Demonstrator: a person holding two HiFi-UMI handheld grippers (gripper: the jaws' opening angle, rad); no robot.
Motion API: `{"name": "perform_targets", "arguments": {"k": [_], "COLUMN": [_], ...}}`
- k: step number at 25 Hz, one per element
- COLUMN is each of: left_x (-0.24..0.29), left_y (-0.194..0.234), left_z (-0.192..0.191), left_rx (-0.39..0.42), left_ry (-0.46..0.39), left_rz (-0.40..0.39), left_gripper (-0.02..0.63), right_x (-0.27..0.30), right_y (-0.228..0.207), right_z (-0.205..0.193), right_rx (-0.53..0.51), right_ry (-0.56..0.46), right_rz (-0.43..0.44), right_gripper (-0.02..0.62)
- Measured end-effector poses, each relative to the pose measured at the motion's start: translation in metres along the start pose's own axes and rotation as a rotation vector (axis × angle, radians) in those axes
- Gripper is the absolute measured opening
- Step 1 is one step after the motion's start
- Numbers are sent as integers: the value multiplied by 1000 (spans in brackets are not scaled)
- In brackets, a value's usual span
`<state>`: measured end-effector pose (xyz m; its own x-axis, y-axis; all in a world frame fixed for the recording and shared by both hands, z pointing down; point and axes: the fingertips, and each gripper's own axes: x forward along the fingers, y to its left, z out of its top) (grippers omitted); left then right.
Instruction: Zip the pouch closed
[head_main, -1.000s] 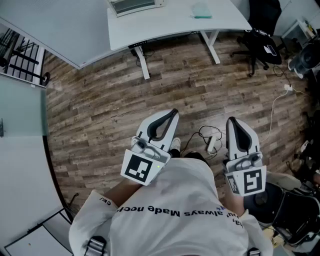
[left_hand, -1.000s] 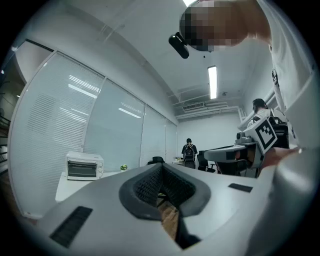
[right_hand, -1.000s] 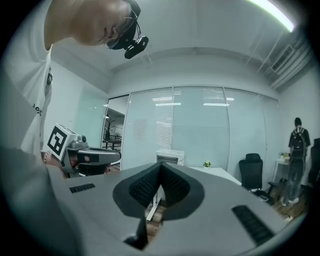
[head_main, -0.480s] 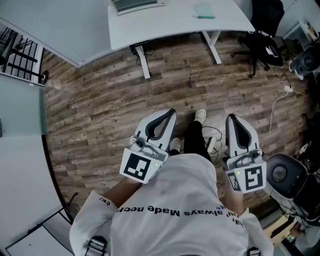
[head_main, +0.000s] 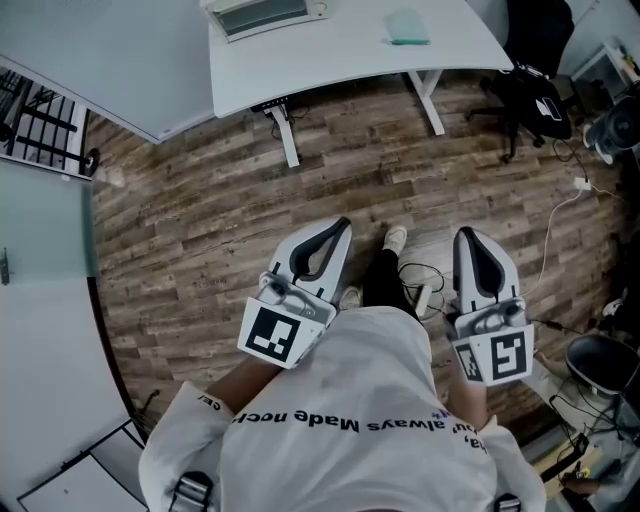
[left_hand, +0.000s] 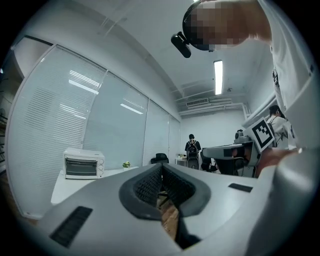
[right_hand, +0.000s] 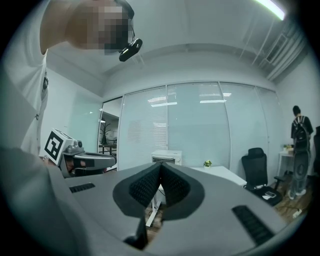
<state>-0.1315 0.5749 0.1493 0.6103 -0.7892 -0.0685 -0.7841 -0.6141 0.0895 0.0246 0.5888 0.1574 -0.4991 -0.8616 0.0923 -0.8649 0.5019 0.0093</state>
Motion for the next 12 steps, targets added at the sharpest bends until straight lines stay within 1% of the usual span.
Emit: {"name": "perform_targets", "arguments": {"k": [7,12], "left_x": [61,102], "left_y": [5,13], "left_z": [-7,-6], "left_rx": [1,4], "left_ry": [18,21], "left_rz": [-16,-7], "left_gripper": [21,21], "right_x": [28,52], "right_y": [-51,-87], "right_z": [-5,-3], "right_rx": [18,29], "right_ry": [5,9], "right_rz": [1,13], "right_gripper": [8,8]}}
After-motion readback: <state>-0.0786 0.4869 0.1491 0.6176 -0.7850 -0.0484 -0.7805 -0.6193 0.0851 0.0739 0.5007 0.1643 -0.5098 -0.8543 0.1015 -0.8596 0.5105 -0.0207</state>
